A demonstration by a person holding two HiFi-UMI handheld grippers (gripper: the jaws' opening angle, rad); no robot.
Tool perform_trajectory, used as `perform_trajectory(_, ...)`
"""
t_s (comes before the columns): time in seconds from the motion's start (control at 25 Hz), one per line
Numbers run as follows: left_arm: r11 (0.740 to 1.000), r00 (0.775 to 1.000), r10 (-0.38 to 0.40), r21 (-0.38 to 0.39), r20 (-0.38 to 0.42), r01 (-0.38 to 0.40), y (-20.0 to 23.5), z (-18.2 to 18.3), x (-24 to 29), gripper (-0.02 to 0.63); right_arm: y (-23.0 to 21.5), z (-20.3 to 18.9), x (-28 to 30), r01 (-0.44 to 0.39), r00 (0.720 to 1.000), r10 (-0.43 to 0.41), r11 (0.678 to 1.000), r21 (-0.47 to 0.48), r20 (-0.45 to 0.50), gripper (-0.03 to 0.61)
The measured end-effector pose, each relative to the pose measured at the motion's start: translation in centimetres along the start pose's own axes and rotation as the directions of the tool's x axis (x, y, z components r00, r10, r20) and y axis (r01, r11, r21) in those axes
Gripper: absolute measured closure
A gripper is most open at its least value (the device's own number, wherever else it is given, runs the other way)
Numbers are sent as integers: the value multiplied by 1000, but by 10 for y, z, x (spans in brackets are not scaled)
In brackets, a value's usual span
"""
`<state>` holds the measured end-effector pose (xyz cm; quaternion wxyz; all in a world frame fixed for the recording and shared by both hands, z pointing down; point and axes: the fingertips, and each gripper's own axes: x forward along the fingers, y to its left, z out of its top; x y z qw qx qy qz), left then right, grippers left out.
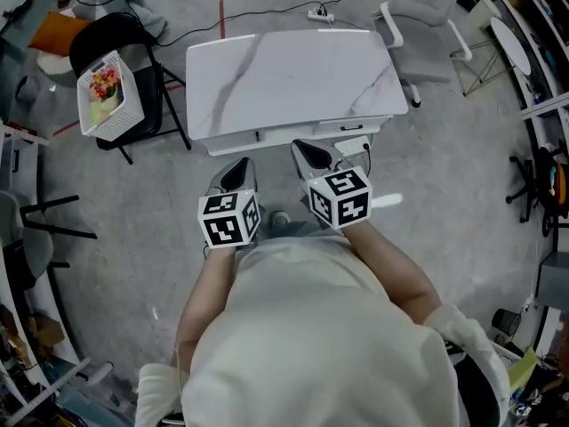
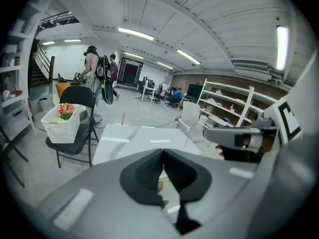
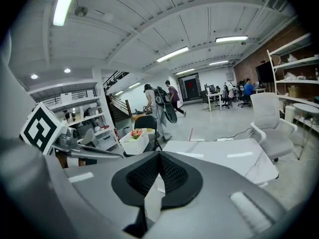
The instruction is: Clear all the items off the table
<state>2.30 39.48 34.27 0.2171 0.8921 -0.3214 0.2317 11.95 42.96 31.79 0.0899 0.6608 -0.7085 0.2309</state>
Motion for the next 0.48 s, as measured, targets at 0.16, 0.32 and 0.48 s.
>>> perform_trajectory(0.16, 1000, 1000, -2, 12, 6, 2, -2, 2, -2, 606, 3, 2, 1, -12, 1000, 12, 1000, -14, 9, 580)
perform_trajectory(0.32, 1000, 1000, -4, 16, 10, 4, -4, 6, -1, 604, 3, 5, 3, -22, 1000, 22, 1000, -21, 12, 580)
perform_trajectory(0.48, 1000, 1000, -2, 15, 12, 2, -3, 10, 0, 606, 2, 7, 5, -24, 1000, 24, 999, -22, 13, 580)
